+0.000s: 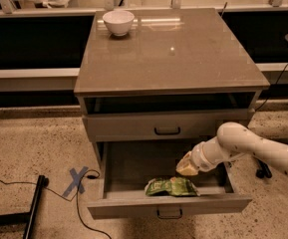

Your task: Pick green jalapeno chip bag from middle drawer and place on counter

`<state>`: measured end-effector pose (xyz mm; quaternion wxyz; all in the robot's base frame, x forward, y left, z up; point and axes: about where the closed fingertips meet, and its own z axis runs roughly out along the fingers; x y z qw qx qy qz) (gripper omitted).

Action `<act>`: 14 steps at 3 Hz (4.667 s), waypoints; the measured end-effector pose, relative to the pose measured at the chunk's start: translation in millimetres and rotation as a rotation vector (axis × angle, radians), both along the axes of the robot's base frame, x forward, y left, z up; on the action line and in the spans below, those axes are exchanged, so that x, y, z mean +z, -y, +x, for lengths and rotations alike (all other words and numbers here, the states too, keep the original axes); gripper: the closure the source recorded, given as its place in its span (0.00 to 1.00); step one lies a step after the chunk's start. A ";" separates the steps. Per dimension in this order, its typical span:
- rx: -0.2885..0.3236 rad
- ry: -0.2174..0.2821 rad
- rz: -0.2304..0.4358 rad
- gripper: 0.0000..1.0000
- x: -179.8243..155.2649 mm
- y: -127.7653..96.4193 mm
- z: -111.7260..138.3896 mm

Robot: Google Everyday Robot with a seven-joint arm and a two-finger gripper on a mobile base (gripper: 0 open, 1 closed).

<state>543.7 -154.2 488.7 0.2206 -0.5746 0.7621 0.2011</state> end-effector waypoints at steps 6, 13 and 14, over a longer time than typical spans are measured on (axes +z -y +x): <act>-0.024 -0.108 0.000 0.49 -22.1 -23.5 0.9; -0.070 -0.106 -0.061 0.36 -36.5 -27.1 -15.3; -0.062 -0.117 -0.064 0.35 -43.8 -29.7 -16.0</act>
Offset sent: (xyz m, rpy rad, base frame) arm -0.0023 0.0111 -0.0099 -0.0005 0.0540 -0.0352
